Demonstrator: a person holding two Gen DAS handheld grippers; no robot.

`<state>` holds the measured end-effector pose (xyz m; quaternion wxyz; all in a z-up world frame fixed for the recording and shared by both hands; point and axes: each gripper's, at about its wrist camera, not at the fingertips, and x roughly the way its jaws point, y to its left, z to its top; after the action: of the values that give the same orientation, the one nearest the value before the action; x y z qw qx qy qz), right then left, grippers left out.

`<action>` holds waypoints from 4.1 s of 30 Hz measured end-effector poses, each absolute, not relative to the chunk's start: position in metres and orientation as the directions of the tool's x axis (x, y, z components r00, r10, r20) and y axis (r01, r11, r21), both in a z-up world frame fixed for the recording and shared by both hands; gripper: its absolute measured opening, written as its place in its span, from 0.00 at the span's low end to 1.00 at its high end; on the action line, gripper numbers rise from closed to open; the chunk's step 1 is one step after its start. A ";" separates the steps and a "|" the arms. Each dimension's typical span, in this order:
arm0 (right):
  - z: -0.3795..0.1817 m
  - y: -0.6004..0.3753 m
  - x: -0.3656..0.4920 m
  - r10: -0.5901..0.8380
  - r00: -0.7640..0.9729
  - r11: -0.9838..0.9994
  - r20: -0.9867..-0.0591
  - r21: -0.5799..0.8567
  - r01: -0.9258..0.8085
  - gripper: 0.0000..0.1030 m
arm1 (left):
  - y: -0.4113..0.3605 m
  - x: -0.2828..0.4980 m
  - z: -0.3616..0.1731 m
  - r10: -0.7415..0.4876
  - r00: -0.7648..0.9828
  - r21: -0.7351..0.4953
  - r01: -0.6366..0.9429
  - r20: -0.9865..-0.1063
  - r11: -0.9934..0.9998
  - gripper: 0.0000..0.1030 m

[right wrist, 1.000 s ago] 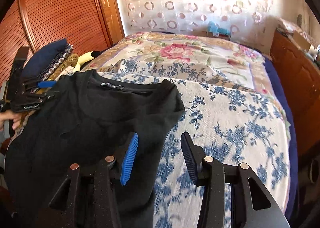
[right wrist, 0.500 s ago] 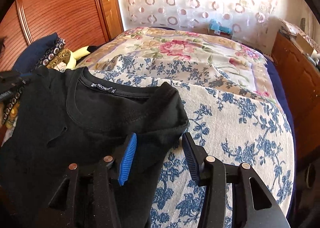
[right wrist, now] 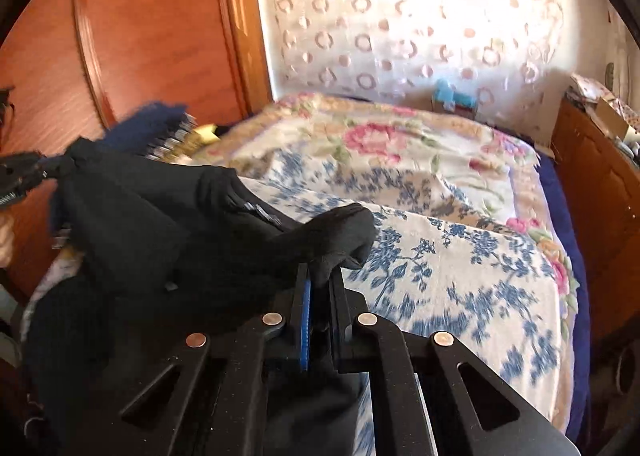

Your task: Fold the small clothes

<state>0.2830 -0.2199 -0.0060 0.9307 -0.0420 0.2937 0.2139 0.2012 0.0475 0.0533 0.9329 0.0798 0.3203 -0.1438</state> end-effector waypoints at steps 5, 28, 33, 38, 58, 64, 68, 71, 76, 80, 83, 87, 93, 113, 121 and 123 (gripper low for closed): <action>-0.010 -0.242 0.203 0.407 0.739 0.896 -0.537 0.080 -0.436 0.07 | 0.066 0.131 0.051 -0.243 0.758 0.037 0.332 -0.606 0.943 0.03; -0.031 -0.253 0.009 0.450 0.613 0.854 -0.650 0.112 -0.508 0.07 | 0.107 -0.037 -0.012 -0.213 0.740 -0.079 0.212 -0.638 0.974 0.03; -0.054 -0.258 0.017 0.427 0.580 0.868 -0.693 0.136 -0.477 0.07 | 0.106 -0.036 -0.021 -0.209 0.729 -0.072 0.215 -0.652 0.974 0.04; -0.054 -0.252 0.016 0.417 0.581 0.873 -0.700 0.129 -0.471 0.07 | 0.106 -0.035 -0.018 -0.210 0.737 -0.064 0.221 -0.642 0.973 0.30; -0.022 -0.260 0.036 0.339 0.704 0.909 -0.625 0.026 -0.415 0.50 | 0.113 0.066 -0.036 -0.190 0.722 -0.079 0.185 -0.665 0.979 0.77; -0.039 -0.253 0.073 0.304 0.708 0.924 -0.637 0.017 -0.381 0.50 | 0.110 0.090 -0.049 -0.174 0.697 -0.059 0.186 -0.696 0.981 0.77; -0.051 -0.247 0.095 0.264 0.703 0.934 -0.660 -0.007 -0.357 0.50 | 0.107 0.099 -0.055 -0.164 0.683 -0.041 0.193 -0.711 0.980 0.77; -0.062 -0.243 0.115 0.211 0.698 0.943 -0.685 -0.045 -0.329 0.52 | 0.107 0.107 -0.064 -0.144 0.662 -0.028 0.183 -0.735 0.983 0.77; -0.072 -0.247 0.134 0.216 0.677 0.950 -0.703 -0.009 -0.313 0.55 | 0.108 0.112 -0.074 -0.135 0.636 -0.021 0.183 -0.759 0.983 0.76; -0.077 -0.247 0.137 0.239 0.669 0.949 -0.704 0.024 -0.314 0.56 | 0.106 0.111 -0.080 -0.155 0.622 -0.039 0.197 -0.768 0.980 0.67; -0.082 -0.251 0.138 0.278 0.649 0.942 -0.708 0.067 -0.330 0.56 | 0.103 0.110 -0.083 -0.162 0.615 -0.042 0.206 -0.771 0.978 0.62; -0.082 -0.249 0.136 0.281 0.640 0.936 -0.715 0.056 -0.349 0.56 | 0.108 0.115 -0.085 -0.178 0.605 -0.070 0.198 -0.776 0.978 0.62; -0.083 -0.246 0.132 0.308 0.634 0.924 -0.709 0.064 -0.377 0.37 | 0.109 0.117 -0.086 -0.191 0.600 -0.086 0.200 -0.777 0.976 0.63; -0.020 -0.262 0.030 0.346 0.798 0.929 -0.494 0.059 -0.366 0.11 | 0.091 0.027 0.019 -0.333 0.768 -0.120 0.322 -0.547 0.939 0.08; 0.055 -0.300 -0.051 0.370 0.876 0.928 -0.309 0.069 -0.367 0.11 | 0.087 -0.034 0.108 -0.398 0.853 -0.087 0.392 -0.338 0.916 0.08; 0.078 -0.310 -0.069 0.382 0.888 0.924 -0.256 0.066 -0.378 0.11 | 0.086 -0.040 0.125 -0.398 0.868 -0.074 0.394 -0.296 0.916 0.08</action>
<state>-0.0686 -0.3101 0.0778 0.9716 0.0073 0.1331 0.1954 -0.0404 0.0864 0.1248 0.9665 -0.0056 0.1544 -0.2049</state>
